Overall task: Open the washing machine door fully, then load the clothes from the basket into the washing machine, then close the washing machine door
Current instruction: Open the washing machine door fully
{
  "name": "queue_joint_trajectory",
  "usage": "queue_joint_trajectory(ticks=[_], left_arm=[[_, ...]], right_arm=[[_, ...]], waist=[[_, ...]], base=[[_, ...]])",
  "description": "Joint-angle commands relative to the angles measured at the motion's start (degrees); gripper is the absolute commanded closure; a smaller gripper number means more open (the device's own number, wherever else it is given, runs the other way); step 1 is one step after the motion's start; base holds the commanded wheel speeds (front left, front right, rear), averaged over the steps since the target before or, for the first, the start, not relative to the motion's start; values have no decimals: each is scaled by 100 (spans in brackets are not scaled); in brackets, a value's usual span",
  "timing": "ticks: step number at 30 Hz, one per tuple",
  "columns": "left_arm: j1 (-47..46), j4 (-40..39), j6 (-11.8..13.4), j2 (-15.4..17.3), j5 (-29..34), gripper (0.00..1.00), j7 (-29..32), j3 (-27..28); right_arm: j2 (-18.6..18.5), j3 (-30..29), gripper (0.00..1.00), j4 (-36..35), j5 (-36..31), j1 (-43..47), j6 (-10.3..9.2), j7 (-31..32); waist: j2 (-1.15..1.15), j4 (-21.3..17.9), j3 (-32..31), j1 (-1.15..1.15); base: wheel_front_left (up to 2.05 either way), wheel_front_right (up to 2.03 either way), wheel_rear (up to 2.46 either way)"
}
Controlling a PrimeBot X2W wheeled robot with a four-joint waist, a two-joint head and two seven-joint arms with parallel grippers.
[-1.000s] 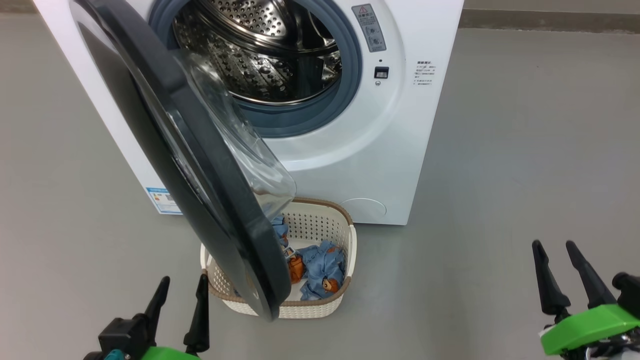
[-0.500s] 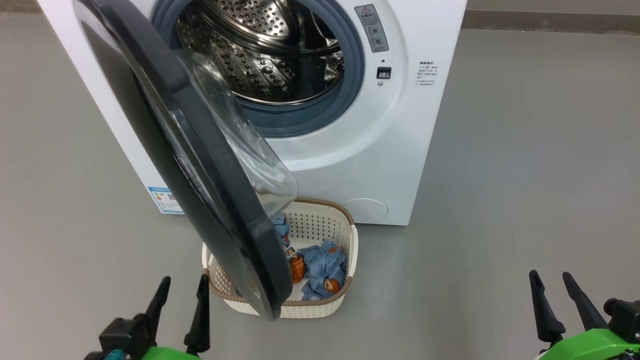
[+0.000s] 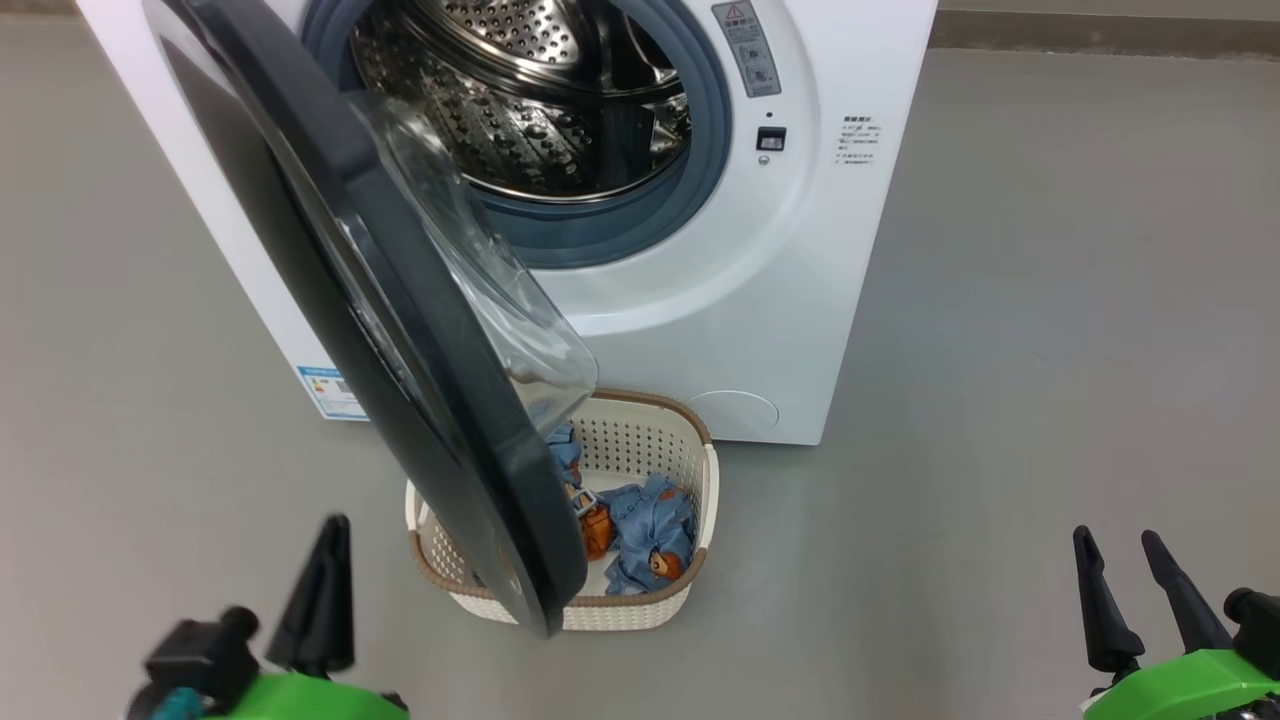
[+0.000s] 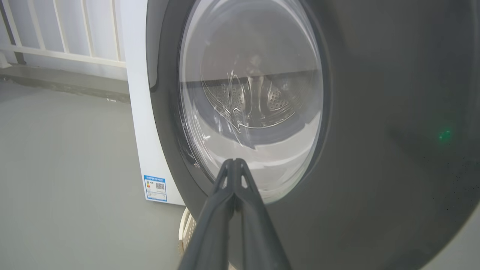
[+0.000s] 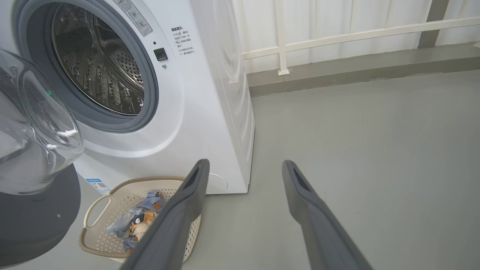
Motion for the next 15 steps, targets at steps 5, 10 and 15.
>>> queue_joint_trajectory(ticks=[5,10,15], left_arm=[[-372,-1198,7,76,0,100,-37,413],[-407,-2617,219,76,418,100,-37,75],[-359,-3443,244,76,576,100,-37,-723]], right_arm=[[-88,51,0,-209,-14,-28,9,-70],[-111,16,0,-266,2,-5,9,-70],[-112,-27,0,-329,-4,-5,9,-70]], waist=[[0,45,12,0],[0,44,15,0],[0,7,47,0]], base=[[0,0,0],[0,0,0],[0,0,0]])
